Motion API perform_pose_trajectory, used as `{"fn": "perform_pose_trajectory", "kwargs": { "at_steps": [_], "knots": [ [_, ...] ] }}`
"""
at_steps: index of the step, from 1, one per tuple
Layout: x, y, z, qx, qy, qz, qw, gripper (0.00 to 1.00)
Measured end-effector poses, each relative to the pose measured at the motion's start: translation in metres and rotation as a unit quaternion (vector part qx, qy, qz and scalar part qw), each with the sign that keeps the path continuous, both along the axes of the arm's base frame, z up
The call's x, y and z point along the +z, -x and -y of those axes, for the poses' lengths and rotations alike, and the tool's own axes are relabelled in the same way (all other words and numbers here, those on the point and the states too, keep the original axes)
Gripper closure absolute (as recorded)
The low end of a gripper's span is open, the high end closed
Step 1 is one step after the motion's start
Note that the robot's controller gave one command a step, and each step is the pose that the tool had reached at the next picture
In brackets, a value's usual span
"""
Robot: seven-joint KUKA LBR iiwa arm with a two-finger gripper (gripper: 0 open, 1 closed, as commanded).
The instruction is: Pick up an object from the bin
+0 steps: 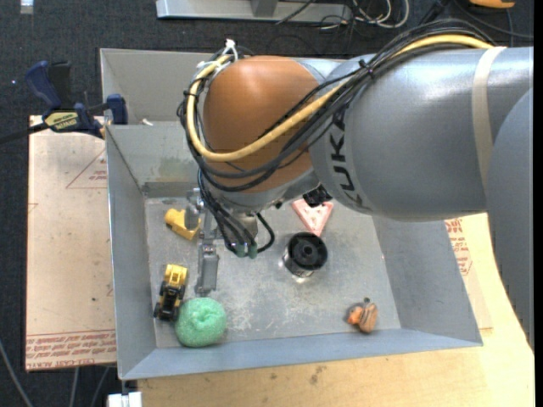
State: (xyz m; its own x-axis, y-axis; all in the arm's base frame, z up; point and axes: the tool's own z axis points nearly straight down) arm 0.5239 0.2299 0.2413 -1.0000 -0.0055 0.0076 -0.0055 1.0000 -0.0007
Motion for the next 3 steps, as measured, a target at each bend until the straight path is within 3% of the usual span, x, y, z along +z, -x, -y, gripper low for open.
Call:
{"fn": "perform_pose_trajectory", "kwargs": {
  "at_steps": [1, 2, 3],
  "knots": [
    [0.005, -0.002, 0.002, -0.003, -0.001, 0.004, 1.0, 0.0],
    [-0.04, -0.002, -0.002, 0.091, -0.001, 0.0049, 0.9958, 0.0],
    [-0.077, -0.009, -0.011, 0.27, -0.002, 0.0042, 0.9628, 0.0]
  ]
}}
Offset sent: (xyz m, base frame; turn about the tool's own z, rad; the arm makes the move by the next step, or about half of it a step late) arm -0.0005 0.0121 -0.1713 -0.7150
